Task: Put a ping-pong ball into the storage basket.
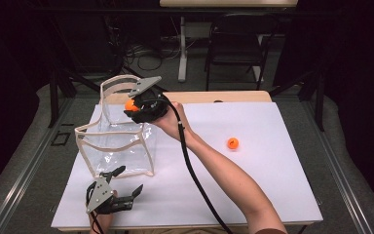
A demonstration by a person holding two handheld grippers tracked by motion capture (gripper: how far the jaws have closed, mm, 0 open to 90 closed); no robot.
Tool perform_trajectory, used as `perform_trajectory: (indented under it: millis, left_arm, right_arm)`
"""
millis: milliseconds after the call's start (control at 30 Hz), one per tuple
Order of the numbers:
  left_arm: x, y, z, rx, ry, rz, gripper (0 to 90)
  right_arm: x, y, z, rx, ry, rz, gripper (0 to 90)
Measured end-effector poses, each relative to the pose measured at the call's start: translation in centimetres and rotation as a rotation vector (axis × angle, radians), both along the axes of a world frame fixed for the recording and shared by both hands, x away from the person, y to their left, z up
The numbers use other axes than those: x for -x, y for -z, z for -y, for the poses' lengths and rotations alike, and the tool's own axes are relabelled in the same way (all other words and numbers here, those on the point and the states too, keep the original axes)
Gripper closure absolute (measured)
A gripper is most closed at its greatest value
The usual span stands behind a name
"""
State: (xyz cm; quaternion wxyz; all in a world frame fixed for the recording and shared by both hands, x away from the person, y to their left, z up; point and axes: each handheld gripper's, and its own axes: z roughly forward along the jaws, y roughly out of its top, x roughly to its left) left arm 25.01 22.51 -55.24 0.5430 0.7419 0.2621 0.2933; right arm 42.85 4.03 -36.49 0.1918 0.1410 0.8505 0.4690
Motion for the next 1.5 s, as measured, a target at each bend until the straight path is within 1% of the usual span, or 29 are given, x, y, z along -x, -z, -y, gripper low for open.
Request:
perform_trajectory:
  millis: [633, 733, 800, 967, 1000, 1100, 1167, 1300, 1500]
  left_arm:
    - [0.0, 0.0, -0.1, 0.0, -0.001, 0.001, 15.5]
    - [0.0, 0.0, 0.0, 0.001, -0.001, 0.002, 15.5]
    - [0.0, 0.0, -0.1, 0.0, -0.001, 0.002, 15.5]
    - [0.0, 0.0, -0.1, 0.002, -0.003, 0.003, 15.5]
    - [0.0, 0.0, -0.1, 0.002, -0.003, 0.003, 15.5]
    - [0.0, 0.0, -0.1, 0.004, -0.003, 0.002, 15.5]
    - [0.0, 0.0, -0.1, 0.002, -0.002, 0.002, 15.5]
    - [0.0, 0.0, 0.0, 0.001, -0.002, 0.002, 15.5]
    - [0.0, 0.0, -0.1, 0.002, -0.003, 0.002, 15.5]
  right_arm:
    - [-0.1, 0.3, -0.2, 0.025, 0.003, -0.018, 50.2]
    - [-0.1, 0.3, -0.2, 0.027, 0.003, -0.021, 48.7]
    - [-0.1, 0.4, -0.2, 0.028, 0.006, -0.023, 45.0]
    - [-0.3, 0.4, 0.3, 0.006, 0.015, -0.06, 32.7]
    - [-0.3, 0.4, 0.4, 0.003, 0.011, -0.06, 31.5]
    - [-0.2, 0.2, 1.0, -0.023, -0.003, -0.076, 23.5]
    - [0.0, 0.0, 1.4, -0.035, -0.011, -0.077, 18.6]
    - [0.4, -0.4, 2.1, -0.05, -0.029, -0.076, 14.8]
    - [0.9, -0.5, 3.0, -0.046, -0.035, -0.073, 12.7]
